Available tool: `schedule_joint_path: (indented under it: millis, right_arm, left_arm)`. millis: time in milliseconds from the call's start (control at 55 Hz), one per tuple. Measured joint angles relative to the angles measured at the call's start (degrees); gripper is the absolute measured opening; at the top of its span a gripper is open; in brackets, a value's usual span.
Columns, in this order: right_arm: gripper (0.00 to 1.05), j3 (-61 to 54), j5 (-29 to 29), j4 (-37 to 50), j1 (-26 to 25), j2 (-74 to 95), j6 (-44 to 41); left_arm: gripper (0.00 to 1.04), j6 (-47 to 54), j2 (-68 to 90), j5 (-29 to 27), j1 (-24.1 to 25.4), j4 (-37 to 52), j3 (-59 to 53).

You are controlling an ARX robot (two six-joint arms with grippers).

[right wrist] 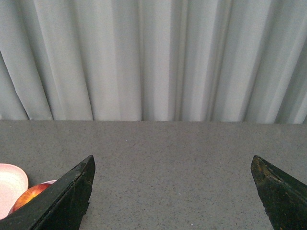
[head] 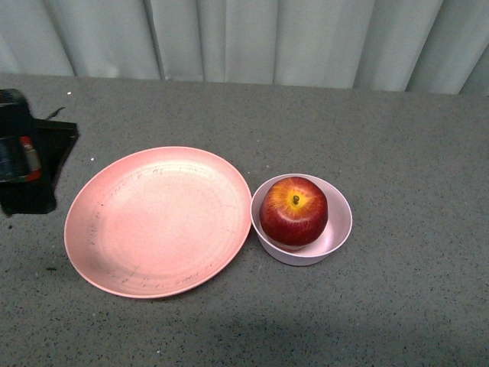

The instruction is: Move apple from plate to bowl

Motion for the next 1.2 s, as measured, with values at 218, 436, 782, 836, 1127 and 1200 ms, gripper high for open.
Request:
schedule_joint_path:
  millis: [218,436,782,836,1127,1200]
  right_arm:
    - [0.95,0.00,-0.02,0.00,0.00,0.00,0.00]
    - [0.95,0.00,0.07,-0.02,0.00,0.00,0.00]
    - [0.95,0.00,0.00,-0.04,0.00,-0.02,0.00]
    - [0.95,0.00,-0.02,-0.04,0.00,0.00,0.00]
    - [0.95,0.00,-0.02,-0.04,0.00,-0.02,0.00]
    - [0.95,0.00,-0.02,-0.04,0.00,0.00,0.00]
  left_arm:
    - [0.97,1.27,-2.67,-1.25,-0.11,0.92,-1.51]
    - [0.57,7.48,-6.25,-4.85,3.41,22.91,-9.18]
    - [0.04,8.55,-24.35,0.57,9.11,10.03,-13.11]
    - [0.04,8.59,-26.73,1.22,9.73,8.02,-13.38]
    - [0.04,8.63,-42.47,7.37,16.00,-6.25,-13.49]
    - [0.04,8.63,-45.22,7.32,16.04,-8.74,-13.49]
